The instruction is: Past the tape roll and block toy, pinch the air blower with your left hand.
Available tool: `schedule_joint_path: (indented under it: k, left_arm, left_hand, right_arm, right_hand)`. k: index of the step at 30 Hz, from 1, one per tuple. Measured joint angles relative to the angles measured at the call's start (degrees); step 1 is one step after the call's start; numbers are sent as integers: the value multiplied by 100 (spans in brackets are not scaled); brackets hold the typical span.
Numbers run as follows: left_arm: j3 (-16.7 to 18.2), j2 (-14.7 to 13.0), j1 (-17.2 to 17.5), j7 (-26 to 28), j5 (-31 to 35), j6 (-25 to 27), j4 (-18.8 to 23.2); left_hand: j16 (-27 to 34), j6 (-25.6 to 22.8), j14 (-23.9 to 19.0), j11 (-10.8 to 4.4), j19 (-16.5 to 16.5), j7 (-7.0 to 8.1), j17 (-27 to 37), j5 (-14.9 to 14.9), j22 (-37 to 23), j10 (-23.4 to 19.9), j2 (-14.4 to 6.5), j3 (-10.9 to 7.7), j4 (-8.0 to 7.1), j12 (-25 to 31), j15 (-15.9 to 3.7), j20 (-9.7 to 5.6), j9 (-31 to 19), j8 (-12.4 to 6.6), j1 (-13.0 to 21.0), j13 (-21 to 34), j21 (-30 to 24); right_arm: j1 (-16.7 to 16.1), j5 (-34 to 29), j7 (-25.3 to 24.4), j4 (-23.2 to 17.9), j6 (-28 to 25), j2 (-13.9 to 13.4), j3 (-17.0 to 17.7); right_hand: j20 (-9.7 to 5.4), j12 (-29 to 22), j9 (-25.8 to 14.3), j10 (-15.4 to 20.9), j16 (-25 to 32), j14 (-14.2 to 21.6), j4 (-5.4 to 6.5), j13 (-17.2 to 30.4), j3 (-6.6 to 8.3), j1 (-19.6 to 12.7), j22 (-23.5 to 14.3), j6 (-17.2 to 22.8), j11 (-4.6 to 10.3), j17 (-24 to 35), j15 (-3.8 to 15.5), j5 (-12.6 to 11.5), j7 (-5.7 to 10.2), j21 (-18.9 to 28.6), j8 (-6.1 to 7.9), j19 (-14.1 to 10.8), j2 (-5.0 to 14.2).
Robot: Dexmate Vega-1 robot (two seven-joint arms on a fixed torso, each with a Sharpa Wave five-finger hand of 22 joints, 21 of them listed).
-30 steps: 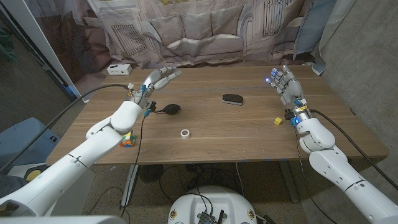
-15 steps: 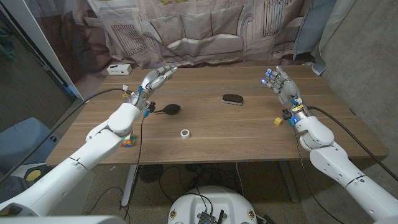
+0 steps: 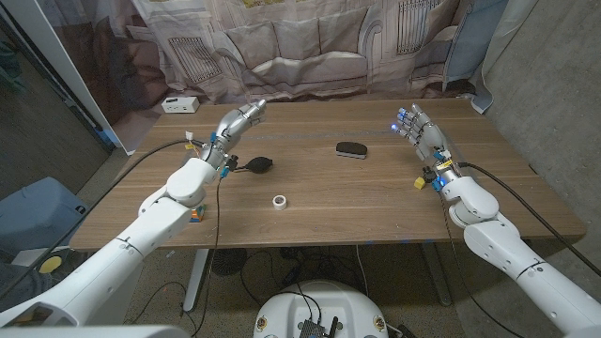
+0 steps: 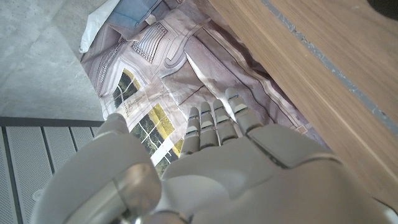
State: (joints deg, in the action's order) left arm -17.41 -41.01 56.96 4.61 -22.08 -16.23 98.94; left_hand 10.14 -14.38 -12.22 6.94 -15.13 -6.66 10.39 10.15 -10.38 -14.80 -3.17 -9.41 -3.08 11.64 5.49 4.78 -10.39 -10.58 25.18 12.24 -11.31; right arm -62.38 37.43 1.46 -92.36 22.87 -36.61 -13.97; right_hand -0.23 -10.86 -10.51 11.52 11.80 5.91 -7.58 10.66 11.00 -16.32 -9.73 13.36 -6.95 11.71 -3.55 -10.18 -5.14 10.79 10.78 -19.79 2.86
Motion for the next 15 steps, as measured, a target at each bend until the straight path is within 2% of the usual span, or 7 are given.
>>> schedule_joint_path:
  k: [2,3,6,8,10,12,15]
  left_arm:
    - [0,0,0,-54,-90,-48,0]
    - [-109,225,-122,-77,-134,-71,-354]
    - [-154,287,-165,-106,-178,-92,-463]
    - [-173,311,-182,-106,-178,-92,-517]
    - [-198,365,-204,-135,-242,-130,-605]
    - [-226,421,-231,-120,-270,-171,-697]
    - [-262,477,-273,-120,-270,-171,-824]
  left_hand:
    - [0,16,59,-9,32,-1,0,0,0,8,30,0,0,0,2,-25,0,21,-30,0,31]
    - [0,30,76,-21,68,13,0,0,0,21,30,16,-16,0,10,-21,0,21,-30,0,45]
    - [0,49,149,-73,151,32,0,0,0,73,39,48,-1,-23,10,-50,0,21,-39,0,56]
    - [0,80,141,-81,160,63,0,0,0,79,68,67,-15,-22,2,-81,0,21,-89,-19,56]
    - [54,-12,24,-103,-4,74,0,0,24,-72,123,114,2,46,-84,-174,0,-12,-183,-40,-6]
    - [71,-89,-59,-121,-82,64,0,0,27,-149,137,149,-9,67,-107,-197,0,-29,-197,-53,-44]
    - [38,-12,52,-130,85,79,1,28,27,-7,173,158,0,21,-80,-181,0,-14,-235,-71,23]
  right_arm:
    - [41,0,0,55,0,19,-27]
    - [67,26,135,93,46,32,-44]
    - [103,32,174,144,65,51,-69]
    - [103,39,193,144,73,51,-69]
    - [187,53,226,260,85,102,-120]
    - [237,73,252,351,91,140,-153]
    - [237,110,298,351,97,140,-153]
  right_hand:
    - [-29,6,0,-53,-35,-94,-24,0,-24,4,0,-41,-11,0,-8,0,-41,-19,0,69,-43]
    - [-38,28,0,-109,-39,-124,-24,0,-24,2,0,-69,5,0,-23,0,-69,-22,0,111,-45]
    - [-48,51,0,-227,-84,-250,-24,0,-24,2,0,-134,21,0,6,0,-130,-47,-41,276,-45]
    - [-50,51,0,-273,-84,-318,0,0,-48,31,0,-192,-11,0,-12,0,-130,-64,-41,353,-74]
    - [-62,51,0,-274,-84,-340,0,0,-48,31,0,-214,-11,0,10,0,-109,-65,-41,366,-74]
    - [-48,51,0,-297,-84,-348,0,0,-48,31,0,-223,12,1,19,0,-99,-65,-41,415,-74]
    - [-48,51,0,-305,-84,-348,0,0,-48,31,0,-223,20,0,19,0,-100,-65,-41,415,-74]
